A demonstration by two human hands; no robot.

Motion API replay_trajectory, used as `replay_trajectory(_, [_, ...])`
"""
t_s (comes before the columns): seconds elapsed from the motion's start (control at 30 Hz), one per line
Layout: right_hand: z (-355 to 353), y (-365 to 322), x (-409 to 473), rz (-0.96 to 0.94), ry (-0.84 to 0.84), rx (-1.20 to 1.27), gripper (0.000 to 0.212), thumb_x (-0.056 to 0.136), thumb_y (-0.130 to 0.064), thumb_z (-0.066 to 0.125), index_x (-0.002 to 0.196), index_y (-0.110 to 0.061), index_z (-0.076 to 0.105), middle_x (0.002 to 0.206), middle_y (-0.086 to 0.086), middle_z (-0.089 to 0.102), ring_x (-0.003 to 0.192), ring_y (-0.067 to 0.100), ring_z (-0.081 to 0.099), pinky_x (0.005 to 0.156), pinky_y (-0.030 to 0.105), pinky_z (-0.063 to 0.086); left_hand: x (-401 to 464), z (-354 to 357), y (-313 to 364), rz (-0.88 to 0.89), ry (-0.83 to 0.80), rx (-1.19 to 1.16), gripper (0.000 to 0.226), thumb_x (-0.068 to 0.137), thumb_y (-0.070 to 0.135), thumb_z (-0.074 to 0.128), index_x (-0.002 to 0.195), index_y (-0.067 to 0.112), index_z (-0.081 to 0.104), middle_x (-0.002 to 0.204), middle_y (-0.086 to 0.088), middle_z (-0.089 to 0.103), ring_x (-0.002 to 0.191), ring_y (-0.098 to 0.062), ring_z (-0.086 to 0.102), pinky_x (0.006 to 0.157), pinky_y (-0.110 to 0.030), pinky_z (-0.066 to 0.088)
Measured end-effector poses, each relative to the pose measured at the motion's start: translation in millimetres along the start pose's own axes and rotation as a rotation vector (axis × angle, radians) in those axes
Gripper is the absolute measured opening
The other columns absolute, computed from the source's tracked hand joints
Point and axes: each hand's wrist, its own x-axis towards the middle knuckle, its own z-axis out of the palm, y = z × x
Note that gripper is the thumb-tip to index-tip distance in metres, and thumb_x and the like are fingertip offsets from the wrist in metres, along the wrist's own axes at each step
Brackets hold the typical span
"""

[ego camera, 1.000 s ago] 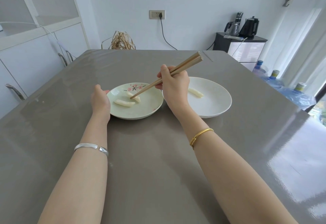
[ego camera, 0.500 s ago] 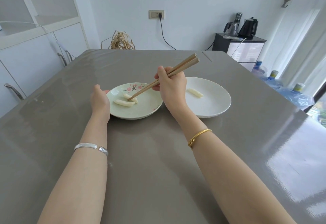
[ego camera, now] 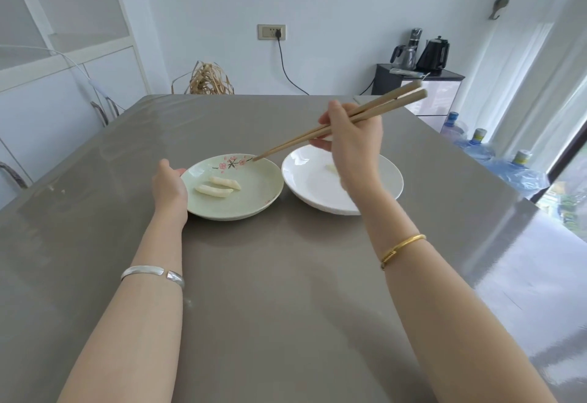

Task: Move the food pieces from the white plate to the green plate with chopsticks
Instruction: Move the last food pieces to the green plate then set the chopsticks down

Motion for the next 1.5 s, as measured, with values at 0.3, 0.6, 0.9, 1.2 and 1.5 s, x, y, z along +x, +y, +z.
replay_trajectory(0.3, [-67.2, -1.5, 21.2, 0.008, 0.222, -0.038, 0.036, 0.088, -0.008, 0.05, 0.052, -0.013, 0.053, 0.056, 0.003, 0.053, 0.05, 0.014, 0.057, 0.058, 0.033, 0.058, 1.4, 0.5, -1.3, 0.009, 0.021, 0.016, 0.047, 0.095, 0.039, 0.023, 0.102, 0.01, 0.059, 0.101, -0.01, 0.062, 0.091, -0.028, 0.055, 0.072, -0.031, 0.041])
replay_trajectory(0.6, [-87.5, 14.5, 26.7, 0.05, 0.308, -0.153, 0.035, 0.088, -0.01, 0.049, 0.053, -0.014, 0.054, 0.061, 0.004, 0.055, 0.053, 0.018, 0.058, 0.064, 0.039, 0.059, 3.3, 0.9, -2.1, 0.005, 0.022, 0.014, 0.056, 0.095, 0.039, 0.022, 0.117, 0.007, 0.063, 0.106, -0.011, 0.062, 0.093, -0.028, 0.056, 0.07, -0.03, 0.042])
replay_trajectory(0.9, [-87.6, 21.5, 25.6, 0.045, 0.319, -0.223, 0.035, 0.089, -0.013, 0.05, 0.055, -0.014, 0.056, 0.06, 0.005, 0.056, 0.053, 0.017, 0.059, 0.063, 0.037, 0.06, 0.5, -0.3, -1.1, -0.009, 0.021, 0.011, 0.057, 0.095, 0.04, 0.022, 0.117, 0.007, 0.063, 0.104, -0.01, 0.063, 0.093, -0.027, 0.056, 0.08, -0.03, 0.042])
replay_trajectory(1.2, [-77.7, 16.6, 24.7, -0.018, 0.301, -0.229, 0.036, 0.089, -0.013, 0.049, 0.053, -0.015, 0.056, 0.056, 0.005, 0.056, 0.053, 0.021, 0.061, 0.07, 0.049, 0.06, -2.3, 0.4, 0.3, -0.011, 0.015, 0.001, 0.047, 0.095, 0.038, 0.023, 0.103, 0.011, 0.06, 0.079, -0.003, 0.058, 0.073, -0.025, 0.053, 0.061, -0.028, 0.038])
replay_trajectory(1.5, [-11.2, -2.5, -3.3, -0.071, 0.092, -0.087, 0.039, 0.09, -0.012, 0.051, 0.051, -0.016, 0.055, 0.052, 0.002, 0.052, 0.054, 0.023, 0.059, 0.068, 0.051, 0.059, 1.2, -0.6, -1.3, 0.003, 0.022, 0.008, 0.055, 0.095, 0.039, 0.024, 0.116, 0.006, 0.062, 0.095, -0.009, 0.063, 0.091, -0.027, 0.056, 0.072, -0.031, 0.042])
